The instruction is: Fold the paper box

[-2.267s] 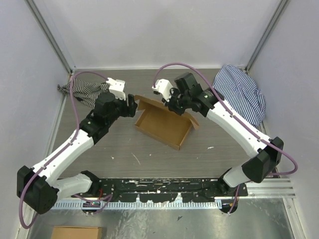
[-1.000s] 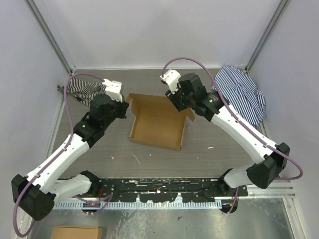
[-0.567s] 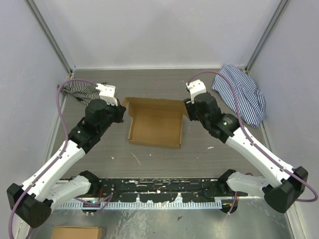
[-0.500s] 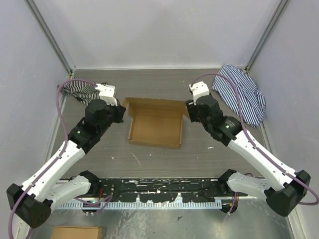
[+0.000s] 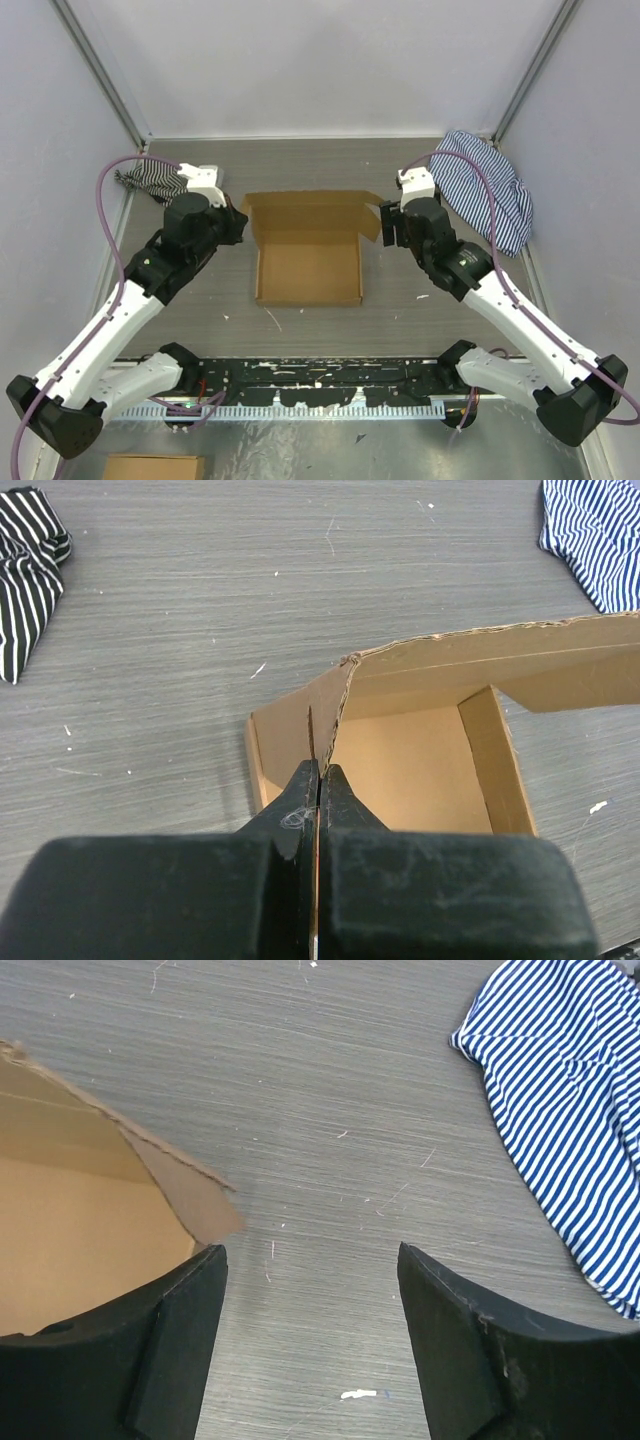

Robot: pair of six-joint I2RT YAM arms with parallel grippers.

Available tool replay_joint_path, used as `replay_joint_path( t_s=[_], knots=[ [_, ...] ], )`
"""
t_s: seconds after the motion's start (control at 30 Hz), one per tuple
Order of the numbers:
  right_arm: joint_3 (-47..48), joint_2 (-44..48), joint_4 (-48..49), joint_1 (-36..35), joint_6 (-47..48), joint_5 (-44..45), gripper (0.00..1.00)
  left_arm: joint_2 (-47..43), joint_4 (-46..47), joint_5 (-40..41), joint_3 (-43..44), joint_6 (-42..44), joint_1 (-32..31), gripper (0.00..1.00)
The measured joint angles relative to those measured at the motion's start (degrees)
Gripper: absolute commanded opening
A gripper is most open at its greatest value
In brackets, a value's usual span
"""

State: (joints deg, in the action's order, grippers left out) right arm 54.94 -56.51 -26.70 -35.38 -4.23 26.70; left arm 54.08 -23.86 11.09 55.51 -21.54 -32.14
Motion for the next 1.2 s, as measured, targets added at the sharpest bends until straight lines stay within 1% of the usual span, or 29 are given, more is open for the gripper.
replay_joint_path(
  t_s=[0.2, 0.33, 0.47, 0.57, 0.77, 0.87, 0.93, 1.03, 1.2],
  knots=[
    [1.0, -2.5, 0.3, 2.6, -1.8, -4.2, 0.72, -0.4, -1.9, 0.7, 0.3, -3.5, -0.3, 0.00],
    [2.8, -5.5, 0.6, 2.6, -1.8, -7.3, 0.70, -0.7, -2.5, 1.6, 0.3, -4.5, -0.3, 0.00],
    [3.0, -5.7, 0.4, 2.7, -1.9, -9.5, 0.69, -0.7, -3.0, 2.4, 0.3, -5.2, -0.4, 0.00],
    [3.0, -5.4, -0.5, 2.7, -2.8, -9.1, 0.68, -0.1, -3.8, 2.8, 1.2, -5.6, -0.4, 0.00],
    [2.7, -3.0, -4.9, 2.7, -6.0, -4.2, 0.66, 1.4, -4.7, 3.0, 3.0, -5.7, -0.4, 0.00],
    [0.9, -0.7, -6.8, 2.8, -7.2, -3.0, 0.63, 1.5, -5.4, 3.0, 3.6, -5.8, -0.4, 0.00],
    [0.3, 0.7, -8.0, 2.8, -7.8, -3.0, 0.62, 1.6, -5.9, 3.1, 3.9, -5.8, -0.4, 0.00],
    [0.0, 3.0, -8.7, 2.8, -8.0, -5.5, 0.63, 1.6, -6.2, 3.2, 4.0, -5.8, -0.4, 0.00],
    [-1.5, 5.5, -7.2, 2.9, -7.0, -15.6, 0.63, 1.8, -6.1, 3.2, 4.0, -6.2, -0.4, 0.00]
  ],
)
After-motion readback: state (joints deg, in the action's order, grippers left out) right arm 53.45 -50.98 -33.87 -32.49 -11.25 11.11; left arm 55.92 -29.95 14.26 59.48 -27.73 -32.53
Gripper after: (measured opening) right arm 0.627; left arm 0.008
